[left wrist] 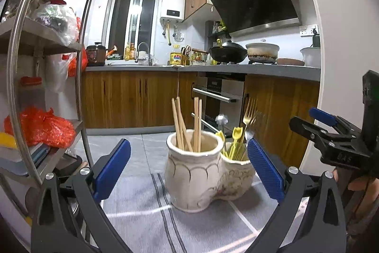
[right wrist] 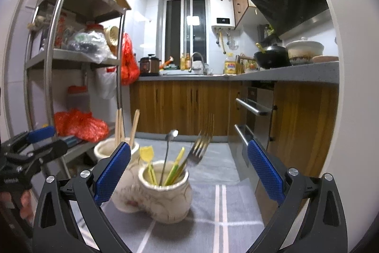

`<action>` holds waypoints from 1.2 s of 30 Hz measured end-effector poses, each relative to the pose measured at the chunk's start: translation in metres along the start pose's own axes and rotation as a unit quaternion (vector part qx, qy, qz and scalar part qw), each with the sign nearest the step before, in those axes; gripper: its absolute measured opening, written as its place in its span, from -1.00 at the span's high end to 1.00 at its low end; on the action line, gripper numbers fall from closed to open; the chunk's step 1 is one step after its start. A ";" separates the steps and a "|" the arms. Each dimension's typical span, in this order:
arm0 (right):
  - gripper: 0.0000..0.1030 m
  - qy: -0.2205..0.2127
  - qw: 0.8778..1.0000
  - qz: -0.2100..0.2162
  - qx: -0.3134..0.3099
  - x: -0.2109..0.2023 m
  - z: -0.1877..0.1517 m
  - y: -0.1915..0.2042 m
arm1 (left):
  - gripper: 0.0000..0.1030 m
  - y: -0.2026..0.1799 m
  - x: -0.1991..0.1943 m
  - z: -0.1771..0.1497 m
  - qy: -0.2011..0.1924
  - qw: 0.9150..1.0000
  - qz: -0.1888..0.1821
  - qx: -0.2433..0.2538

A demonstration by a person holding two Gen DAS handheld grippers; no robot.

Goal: Organize utensils

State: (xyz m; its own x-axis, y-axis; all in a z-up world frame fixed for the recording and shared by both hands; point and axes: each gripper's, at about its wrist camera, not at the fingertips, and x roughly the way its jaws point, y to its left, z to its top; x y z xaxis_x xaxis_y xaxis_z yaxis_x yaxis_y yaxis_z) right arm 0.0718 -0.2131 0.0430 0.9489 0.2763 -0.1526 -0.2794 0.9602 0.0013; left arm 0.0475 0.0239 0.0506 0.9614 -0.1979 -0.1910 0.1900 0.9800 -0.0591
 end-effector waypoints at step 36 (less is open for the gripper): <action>-0.90 0.060 0.998 0.023 0.002 0.021 -0.045 0.006 | -0.89 -0.001 0.022 -0.037 0.053 0.998 0.033 0.018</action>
State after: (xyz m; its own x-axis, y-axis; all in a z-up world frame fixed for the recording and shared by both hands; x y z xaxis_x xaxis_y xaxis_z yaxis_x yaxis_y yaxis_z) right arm 0.0831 -0.2038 -0.0048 0.9108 0.3131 -0.2690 -0.3211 0.9469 0.0149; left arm 0.0614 0.0181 0.0097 0.9461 -0.1328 -0.2954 0.1365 0.9906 -0.0083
